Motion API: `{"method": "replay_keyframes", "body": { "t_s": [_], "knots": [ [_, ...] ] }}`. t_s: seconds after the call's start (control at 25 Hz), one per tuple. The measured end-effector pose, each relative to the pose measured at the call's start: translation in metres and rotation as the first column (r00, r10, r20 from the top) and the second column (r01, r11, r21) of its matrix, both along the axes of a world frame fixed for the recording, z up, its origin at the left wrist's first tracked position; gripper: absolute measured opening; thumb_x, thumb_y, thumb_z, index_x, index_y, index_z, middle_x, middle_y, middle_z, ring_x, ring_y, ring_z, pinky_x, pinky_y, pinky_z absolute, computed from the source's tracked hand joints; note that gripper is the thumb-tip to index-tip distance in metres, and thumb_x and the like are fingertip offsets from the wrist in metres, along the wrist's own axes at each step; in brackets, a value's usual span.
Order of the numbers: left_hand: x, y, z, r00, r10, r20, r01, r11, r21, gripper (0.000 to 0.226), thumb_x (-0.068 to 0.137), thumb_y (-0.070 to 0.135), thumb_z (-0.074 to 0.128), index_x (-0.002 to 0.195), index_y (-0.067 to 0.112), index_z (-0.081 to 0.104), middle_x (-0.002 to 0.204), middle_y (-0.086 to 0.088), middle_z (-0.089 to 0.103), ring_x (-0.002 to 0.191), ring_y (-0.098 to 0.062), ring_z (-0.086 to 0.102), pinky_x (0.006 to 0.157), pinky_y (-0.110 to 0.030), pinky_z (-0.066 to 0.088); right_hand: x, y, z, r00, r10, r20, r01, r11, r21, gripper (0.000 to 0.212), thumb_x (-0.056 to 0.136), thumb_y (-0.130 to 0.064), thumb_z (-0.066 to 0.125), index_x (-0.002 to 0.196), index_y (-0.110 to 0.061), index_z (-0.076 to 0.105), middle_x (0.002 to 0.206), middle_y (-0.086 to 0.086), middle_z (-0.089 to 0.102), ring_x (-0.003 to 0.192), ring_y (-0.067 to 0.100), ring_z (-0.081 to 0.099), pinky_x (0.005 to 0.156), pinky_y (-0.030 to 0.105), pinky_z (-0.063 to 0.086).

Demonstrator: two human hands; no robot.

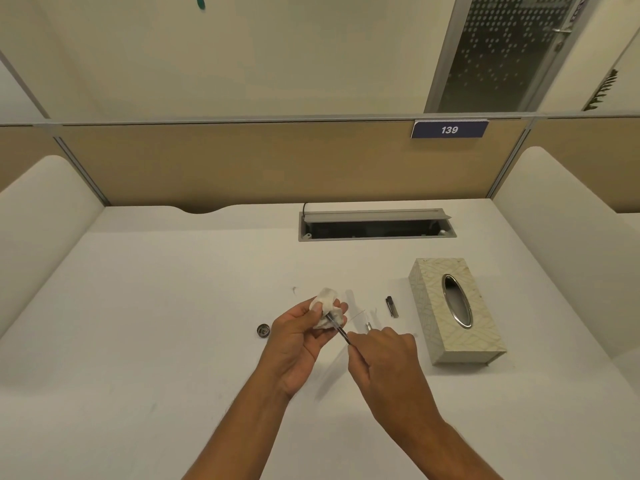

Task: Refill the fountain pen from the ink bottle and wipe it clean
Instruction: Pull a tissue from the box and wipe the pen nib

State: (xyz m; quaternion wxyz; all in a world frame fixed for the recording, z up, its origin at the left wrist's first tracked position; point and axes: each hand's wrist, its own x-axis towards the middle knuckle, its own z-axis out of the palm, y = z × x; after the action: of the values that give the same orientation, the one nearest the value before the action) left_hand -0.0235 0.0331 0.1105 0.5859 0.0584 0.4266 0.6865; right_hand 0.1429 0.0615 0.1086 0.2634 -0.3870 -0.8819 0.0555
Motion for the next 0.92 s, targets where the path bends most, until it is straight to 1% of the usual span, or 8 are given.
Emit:
{"method": "replay_keyframes", "body": {
  "t_s": [0.16, 0.28, 0.4, 0.48, 0.56, 0.64, 0.8, 0.92],
  "knots": [
    [-0.005, 0.003, -0.001, 0.996, 0.005, -0.085, -0.01, 0.998, -0.062, 0.019, 0.104, -0.002, 0.056, 0.115, -0.013, 0.067, 0.105, -0.036, 0.074, 0.107, -0.049, 0.076, 0.076, -0.042, 0.067, 0.007, -0.005, 0.003, 0.999, -0.023, 0.033, 0.023, 0.999, 0.026, 0.021, 0.074, -0.028, 0.088, 0.092, -0.022, 0.08, 0.069, -0.007, 0.074, 0.058, 0.013, 0.065, 0.065, 0.028, 0.037],
    [-0.002, 0.004, -0.005, 0.996, -0.006, -0.087, -0.002, 0.996, -0.086, 0.026, 0.104, -0.002, 0.054, 0.123, -0.017, 0.063, 0.102, -0.036, 0.074, 0.11, -0.048, 0.076, 0.08, -0.045, 0.067, 0.01, -0.007, 0.005, 0.997, -0.046, 0.059, 0.044, 0.999, 0.033, 0.016, 0.076, -0.031, 0.085, 0.089, -0.024, 0.079, 0.069, -0.008, 0.073, 0.059, 0.014, 0.065, 0.067, 0.029, 0.035],
    [0.005, 0.003, -0.008, 0.997, -0.005, -0.076, -0.005, 0.992, -0.125, 0.023, 0.104, -0.001, 0.055, 0.121, -0.015, 0.065, 0.104, -0.033, 0.078, 0.108, -0.046, 0.077, 0.085, -0.049, 0.066, 0.015, -0.009, 0.01, 0.995, -0.062, 0.079, 0.059, 0.998, 0.034, 0.014, 0.075, -0.029, 0.086, 0.085, -0.025, 0.078, 0.066, -0.009, 0.071, 0.058, 0.014, 0.064, 0.068, 0.029, 0.032],
    [0.002, 0.002, -0.011, 0.997, 0.052, -0.056, -0.059, 0.988, -0.14, 0.022, 0.104, -0.003, 0.054, 0.121, -0.013, 0.064, 0.106, -0.03, 0.08, 0.106, -0.045, 0.078, 0.09, -0.052, 0.064, 0.02, -0.013, 0.013, 0.996, -0.065, 0.068, 0.065, 0.998, 0.01, 0.008, 0.079, -0.026, 0.082, 0.085, -0.026, 0.076, 0.065, -0.011, 0.068, 0.059, 0.013, 0.061, 0.07, 0.029, 0.03],
    [-0.006, 0.001, -0.015, 0.99, 0.116, -0.078, -0.127, 0.98, -0.153, 0.021, 0.104, -0.004, 0.054, 0.121, -0.014, 0.064, 0.109, -0.029, 0.079, 0.102, -0.044, 0.079, 0.091, -0.053, 0.064, 0.027, -0.017, 0.014, 0.997, -0.074, 0.027, 0.076, 0.995, -0.064, 0.004, 0.085, -0.026, 0.072, 0.088, -0.029, 0.073, 0.067, -0.015, 0.066, 0.063, 0.012, 0.058, 0.069, 0.032, 0.033],
    [-0.008, -0.002, -0.016, 0.984, 0.13, -0.123, -0.149, 0.974, -0.168, 0.02, 0.103, -0.005, 0.056, 0.121, -0.013, 0.064, 0.115, -0.032, 0.077, 0.097, -0.043, 0.08, 0.086, -0.051, 0.067, 0.032, -0.02, 0.016, 0.992, -0.119, -0.046, 0.108, 0.976, -0.189, 0.009, 0.091, -0.027, 0.065, 0.092, -0.033, 0.072, 0.071, -0.02, 0.065, 0.067, 0.007, 0.058, 0.073, 0.037, 0.041],
    [0.009, -0.007, -0.015, 0.982, 0.043, -0.183, -0.073, 0.985, -0.159, 0.022, 0.102, -0.008, 0.058, 0.122, -0.003, 0.067, 0.101, -0.022, 0.081, 0.098, -0.048, 0.079, 0.093, -0.06, 0.063, 0.029, -0.014, 0.013, 0.922, -0.248, -0.297, 0.074, 0.866, -0.494, 0.012, 0.096, -0.027, 0.066, 0.097, -0.036, 0.073, 0.071, -0.021, 0.066, 0.072, 0.01, 0.063, 0.078, 0.048, 0.051],
    [0.019, -0.007, -0.015, 0.967, -0.029, -0.252, -0.015, 0.985, -0.169, 0.024, 0.102, -0.01, 0.055, 0.118, -0.001, 0.071, 0.093, -0.014, 0.084, 0.094, -0.041, 0.082, 0.089, -0.053, 0.066, 0.02, -0.012, 0.011, 0.902, -0.283, -0.326, 0.086, 0.858, -0.507, 0.011, 0.095, -0.028, 0.068, 0.099, -0.035, 0.075, 0.069, -0.023, 0.065, 0.072, 0.01, 0.065, 0.08, 0.049, 0.053]
  ]
}}
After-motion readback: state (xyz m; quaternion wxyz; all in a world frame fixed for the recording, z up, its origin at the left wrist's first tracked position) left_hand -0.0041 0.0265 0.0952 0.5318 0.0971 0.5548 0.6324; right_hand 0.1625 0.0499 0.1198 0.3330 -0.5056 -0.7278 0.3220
